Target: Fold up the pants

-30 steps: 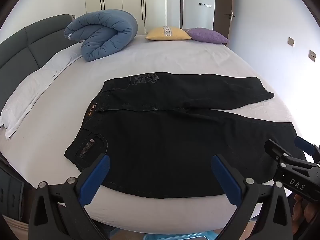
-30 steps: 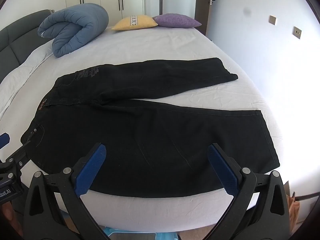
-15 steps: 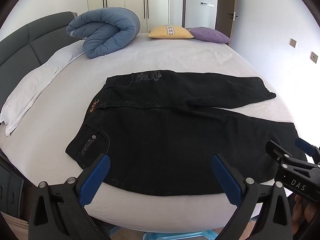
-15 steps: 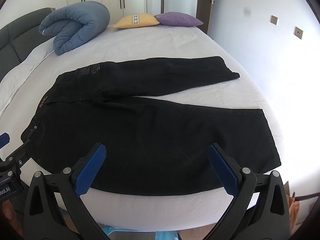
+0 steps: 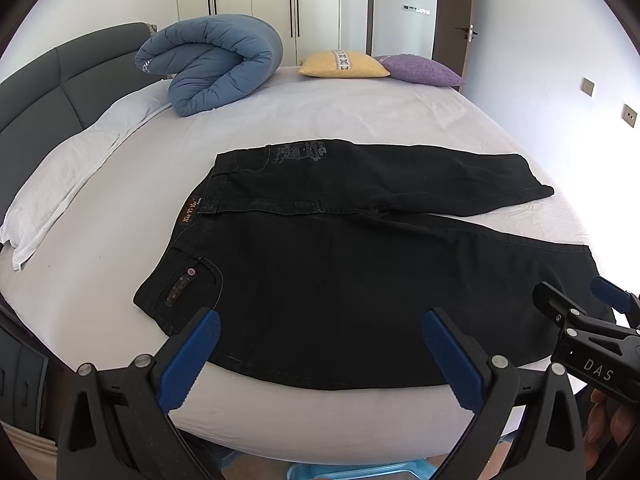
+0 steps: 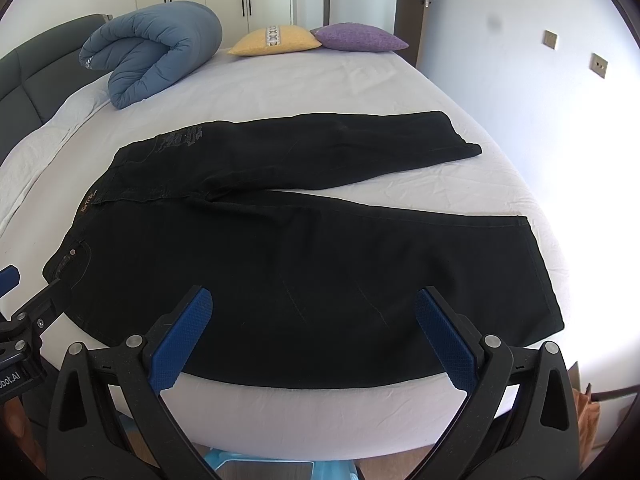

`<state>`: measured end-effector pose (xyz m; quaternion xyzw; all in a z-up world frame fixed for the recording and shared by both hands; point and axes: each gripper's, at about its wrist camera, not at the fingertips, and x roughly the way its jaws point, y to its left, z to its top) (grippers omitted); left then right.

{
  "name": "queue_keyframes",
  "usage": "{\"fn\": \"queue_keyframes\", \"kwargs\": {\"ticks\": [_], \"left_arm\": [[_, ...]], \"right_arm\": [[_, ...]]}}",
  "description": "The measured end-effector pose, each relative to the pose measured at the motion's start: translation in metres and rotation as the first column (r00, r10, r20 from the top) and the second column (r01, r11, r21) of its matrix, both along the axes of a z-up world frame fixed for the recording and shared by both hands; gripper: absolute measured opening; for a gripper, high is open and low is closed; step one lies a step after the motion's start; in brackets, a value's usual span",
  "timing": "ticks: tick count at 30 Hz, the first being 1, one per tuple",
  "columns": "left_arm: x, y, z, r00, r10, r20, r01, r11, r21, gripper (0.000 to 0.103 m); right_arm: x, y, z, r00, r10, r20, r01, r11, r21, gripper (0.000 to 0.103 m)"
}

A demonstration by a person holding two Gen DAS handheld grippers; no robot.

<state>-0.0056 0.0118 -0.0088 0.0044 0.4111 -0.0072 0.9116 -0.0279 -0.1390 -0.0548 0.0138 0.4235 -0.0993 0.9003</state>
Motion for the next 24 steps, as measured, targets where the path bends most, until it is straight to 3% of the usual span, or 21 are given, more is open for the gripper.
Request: {"fn": "queue_keyframes", "kwargs": {"ticks": [24], "left_arm": [[-0.0015, 0.0034, -0.0002, 1.000, 0.006, 0.009, -0.006, 1.000, 0.008, 0.103]], "right_arm": [[-0.0014, 0.0046, -0.0022, 1.000, 0.000, -0.003, 0.000, 1.000, -0.003, 0.103]]}}
